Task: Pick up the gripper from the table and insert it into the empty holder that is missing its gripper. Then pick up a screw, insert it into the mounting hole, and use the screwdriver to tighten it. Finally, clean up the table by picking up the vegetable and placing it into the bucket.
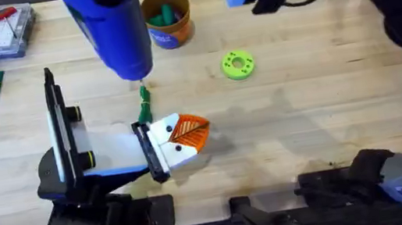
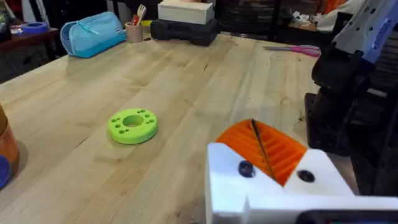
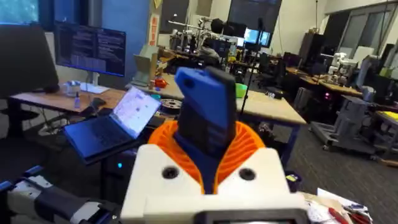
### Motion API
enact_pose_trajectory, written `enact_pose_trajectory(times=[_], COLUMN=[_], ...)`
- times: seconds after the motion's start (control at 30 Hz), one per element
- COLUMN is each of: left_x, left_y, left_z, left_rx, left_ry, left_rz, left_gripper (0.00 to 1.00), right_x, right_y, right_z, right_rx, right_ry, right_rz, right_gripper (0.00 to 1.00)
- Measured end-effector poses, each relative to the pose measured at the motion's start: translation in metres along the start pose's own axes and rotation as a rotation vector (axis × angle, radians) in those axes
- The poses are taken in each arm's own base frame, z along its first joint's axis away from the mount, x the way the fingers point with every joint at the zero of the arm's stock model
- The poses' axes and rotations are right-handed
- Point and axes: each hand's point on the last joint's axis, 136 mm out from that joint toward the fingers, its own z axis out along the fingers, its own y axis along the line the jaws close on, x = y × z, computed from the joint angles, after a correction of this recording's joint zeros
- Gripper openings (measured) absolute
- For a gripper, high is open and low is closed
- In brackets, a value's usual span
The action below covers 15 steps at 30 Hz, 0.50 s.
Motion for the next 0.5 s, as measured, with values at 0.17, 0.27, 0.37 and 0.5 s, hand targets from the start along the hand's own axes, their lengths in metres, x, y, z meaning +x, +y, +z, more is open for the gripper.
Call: enact_pose_trajectory(times=[0.17,0.27,0.37,0.5], left_x=[-0.0001,0.0000,0.0000,0.0000], left_y=[0.0000,0.0000,0.0000,0.0000], left_z=[0.0000,0.0000,0.0000,0.0000], left_rx=[0.000,0.000,0.000,0.000], left_ry=[0.000,0.000,0.000,0.000], left_rz=[0.000,0.000,0.000,0.000], left_gripper=[0.015,0.015,0.015,0.015], right_x=[-0.0002,0.0006,0.0060,0.0078], right_y=[0.0000,-0.0004,-0.0033,-0.0067], right_z=[0.0000,-0.0001,-0.0018,-0.0039], right_rx=[0.000,0.001,0.011,0.021], right_ry=[-0.001,0.002,0.021,0.028], right_rz=[-0.001,0.010,0.051,0.068], right_gripper=[0.059,0.059,0.058,0.059])
